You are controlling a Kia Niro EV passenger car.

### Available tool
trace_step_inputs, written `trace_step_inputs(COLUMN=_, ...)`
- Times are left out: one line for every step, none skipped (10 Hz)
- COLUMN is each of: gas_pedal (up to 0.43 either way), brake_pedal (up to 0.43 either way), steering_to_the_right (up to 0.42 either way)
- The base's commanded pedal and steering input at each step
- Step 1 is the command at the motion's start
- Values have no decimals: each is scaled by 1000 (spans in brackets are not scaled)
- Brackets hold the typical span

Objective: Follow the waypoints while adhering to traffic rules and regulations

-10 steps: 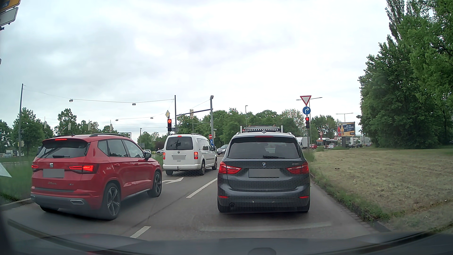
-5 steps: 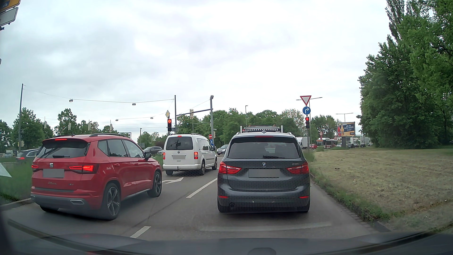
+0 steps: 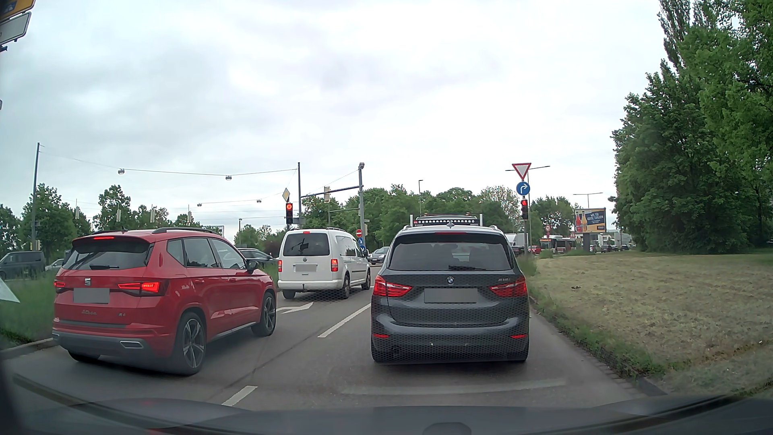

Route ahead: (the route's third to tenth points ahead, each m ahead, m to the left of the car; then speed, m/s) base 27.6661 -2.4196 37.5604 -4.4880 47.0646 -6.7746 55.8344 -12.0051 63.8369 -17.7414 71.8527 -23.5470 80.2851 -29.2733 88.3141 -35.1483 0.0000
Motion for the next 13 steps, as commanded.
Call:
trace_step_inputs(gas_pedal=0, brake_pedal=226, steering_to_the_right=22)
trace_step_inputs(gas_pedal=0, brake_pedal=226, steering_to_the_right=22)
trace_step_inputs(gas_pedal=0, brake_pedal=226, steering_to_the_right=22)
trace_step_inputs(gas_pedal=0, brake_pedal=226, steering_to_the_right=22)
trace_step_inputs(gas_pedal=0, brake_pedal=226, steering_to_the_right=22)
trace_step_inputs(gas_pedal=0, brake_pedal=226, steering_to_the_right=22)
trace_step_inputs(gas_pedal=0, brake_pedal=232, steering_to_the_right=22)
trace_step_inputs(gas_pedal=0, brake_pedal=256, steering_to_the_right=22)
trace_step_inputs(gas_pedal=0, brake_pedal=293, steering_to_the_right=22)
trace_step_inputs(gas_pedal=0, brake_pedal=311, steering_to_the_right=22)
trace_step_inputs(gas_pedal=0, brake_pedal=323, steering_to_the_right=22)
trace_step_inputs(gas_pedal=0, brake_pedal=329, steering_to_the_right=22)
trace_step_inputs(gas_pedal=0, brake_pedal=323, steering_to_the_right=22)
